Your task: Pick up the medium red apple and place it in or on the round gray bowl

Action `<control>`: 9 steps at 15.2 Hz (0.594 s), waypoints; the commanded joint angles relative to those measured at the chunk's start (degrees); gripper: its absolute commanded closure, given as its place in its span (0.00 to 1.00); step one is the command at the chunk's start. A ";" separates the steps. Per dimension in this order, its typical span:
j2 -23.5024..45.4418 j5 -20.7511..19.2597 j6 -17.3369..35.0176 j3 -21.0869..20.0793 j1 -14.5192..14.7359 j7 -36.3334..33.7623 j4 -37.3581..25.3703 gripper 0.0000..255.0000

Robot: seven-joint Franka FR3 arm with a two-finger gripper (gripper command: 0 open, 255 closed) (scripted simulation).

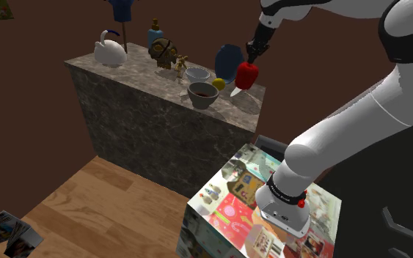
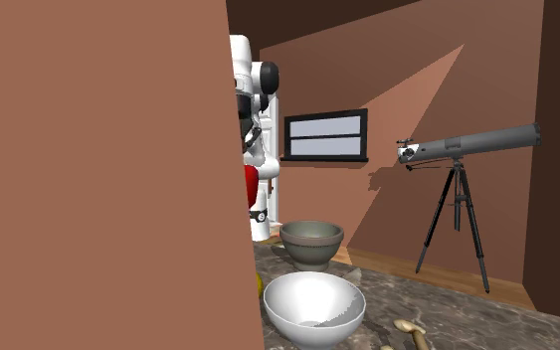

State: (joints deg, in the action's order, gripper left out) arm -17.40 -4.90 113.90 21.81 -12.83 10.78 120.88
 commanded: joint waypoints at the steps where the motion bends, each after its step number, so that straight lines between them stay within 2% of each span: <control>1: -0.17 0.00 -1.60 -0.10 0.02 0.00 -1.44 1.00; 5: -0.15 0.10 -4.27 -0.27 0.11 -0.01 -4.13 1.00; 9: 2.49 1.10 -6.97 -3.28 2.11 -4.37 -9.18 1.00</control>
State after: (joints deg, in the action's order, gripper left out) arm -16.00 -4.17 107.40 19.20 -11.25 7.45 113.17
